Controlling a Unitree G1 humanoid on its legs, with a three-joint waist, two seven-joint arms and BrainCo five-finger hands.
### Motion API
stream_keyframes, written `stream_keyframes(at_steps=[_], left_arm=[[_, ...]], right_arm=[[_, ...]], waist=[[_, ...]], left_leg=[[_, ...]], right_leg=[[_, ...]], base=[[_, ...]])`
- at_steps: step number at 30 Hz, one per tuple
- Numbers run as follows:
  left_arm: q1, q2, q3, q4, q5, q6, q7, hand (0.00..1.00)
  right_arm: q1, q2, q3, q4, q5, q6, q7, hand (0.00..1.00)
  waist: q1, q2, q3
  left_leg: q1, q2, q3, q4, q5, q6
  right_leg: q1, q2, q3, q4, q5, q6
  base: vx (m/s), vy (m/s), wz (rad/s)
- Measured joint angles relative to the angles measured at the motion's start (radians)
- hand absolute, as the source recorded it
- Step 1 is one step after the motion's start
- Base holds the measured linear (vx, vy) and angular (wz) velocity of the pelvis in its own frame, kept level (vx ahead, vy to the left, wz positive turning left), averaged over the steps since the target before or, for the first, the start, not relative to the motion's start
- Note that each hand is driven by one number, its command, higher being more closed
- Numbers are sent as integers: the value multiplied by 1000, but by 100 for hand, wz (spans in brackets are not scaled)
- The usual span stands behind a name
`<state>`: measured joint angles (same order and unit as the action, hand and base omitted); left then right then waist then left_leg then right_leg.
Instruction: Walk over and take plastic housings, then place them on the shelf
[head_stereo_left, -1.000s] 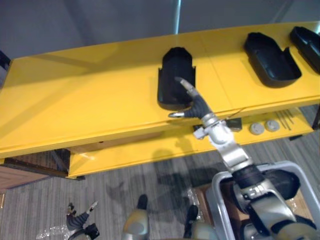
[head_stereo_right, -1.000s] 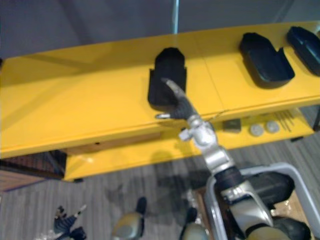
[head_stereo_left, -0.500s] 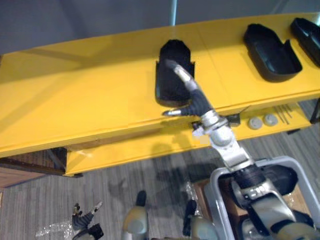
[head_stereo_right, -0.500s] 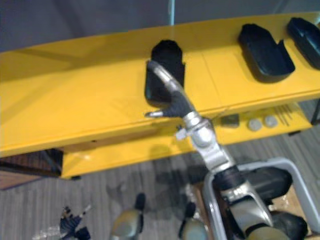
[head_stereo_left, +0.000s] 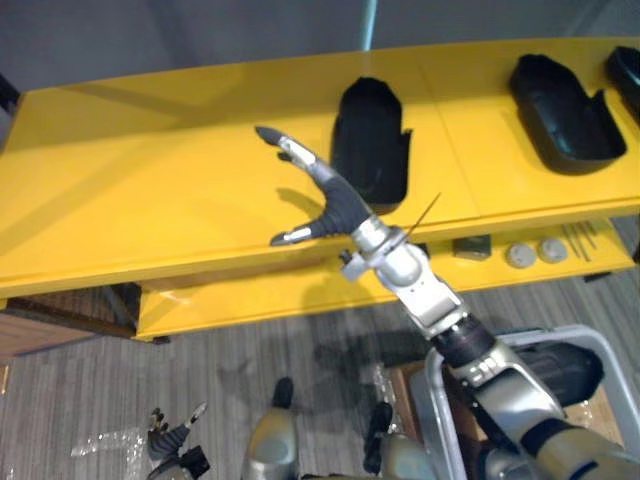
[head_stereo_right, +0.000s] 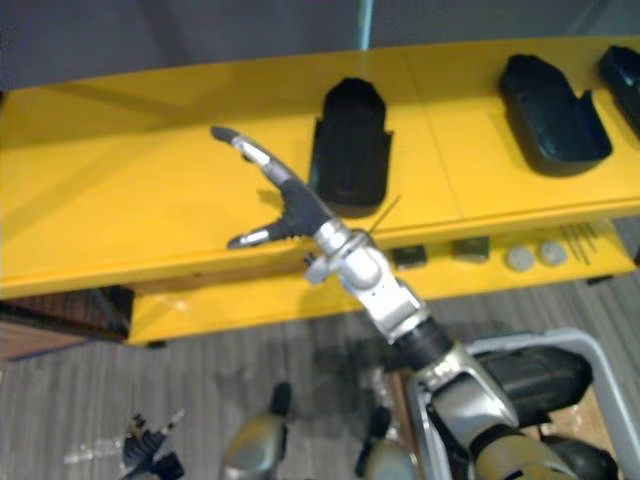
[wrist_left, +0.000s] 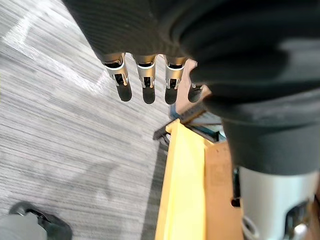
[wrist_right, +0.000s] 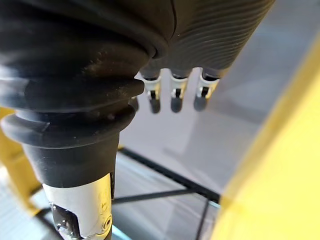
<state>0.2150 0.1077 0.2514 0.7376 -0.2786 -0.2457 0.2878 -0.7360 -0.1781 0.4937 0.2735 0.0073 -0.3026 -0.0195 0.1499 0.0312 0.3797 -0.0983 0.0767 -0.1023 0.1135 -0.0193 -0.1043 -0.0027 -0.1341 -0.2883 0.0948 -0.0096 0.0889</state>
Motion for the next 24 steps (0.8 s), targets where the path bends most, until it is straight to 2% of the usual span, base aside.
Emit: stream_keyframes(at_steps=[8,13,18,22,24], left_arm=[[0,-11,-40,10,-31,8,0,0],[1,-18,-75,11,-38,8,1,0],[1,-40,-81,11,-44,7,2,0],[2,-39,-117,11,-68,6,2,0],[2,-40,-117,10,-68,4,2,0]], right_arm=[[-16,96,1,151,19,106,-79,0],[-16,107,-12,217,18,152,-220,0],[-15,115,-58,226,16,162,-306,0],[-14,125,-75,226,7,194,-340,0],[-14,131,-86,226,6,197,-360,0]], waist=[[4,7,4],[6,24,13],[4,43,23],[4,44,23],[3,44,23]], left_leg=[[-4,-1,-2,3,1,-1],[2,-2,-9,3,1,-1],[10,2,-8,0,1,-1],[8,4,-2,-2,1,-2],[8,3,-1,-2,1,-2]], right_leg=[[-1,-1,-5,0,-3,-1],[0,-5,-11,23,-18,1],[-4,-6,-9,43,-31,-2],[-15,-6,-4,54,-36,-4],[-15,-7,-4,54,-36,-4]], base=[[2,-3,1],[-5,-5,4],[0,0,0],[10,-9,-3],[0,0,0]])
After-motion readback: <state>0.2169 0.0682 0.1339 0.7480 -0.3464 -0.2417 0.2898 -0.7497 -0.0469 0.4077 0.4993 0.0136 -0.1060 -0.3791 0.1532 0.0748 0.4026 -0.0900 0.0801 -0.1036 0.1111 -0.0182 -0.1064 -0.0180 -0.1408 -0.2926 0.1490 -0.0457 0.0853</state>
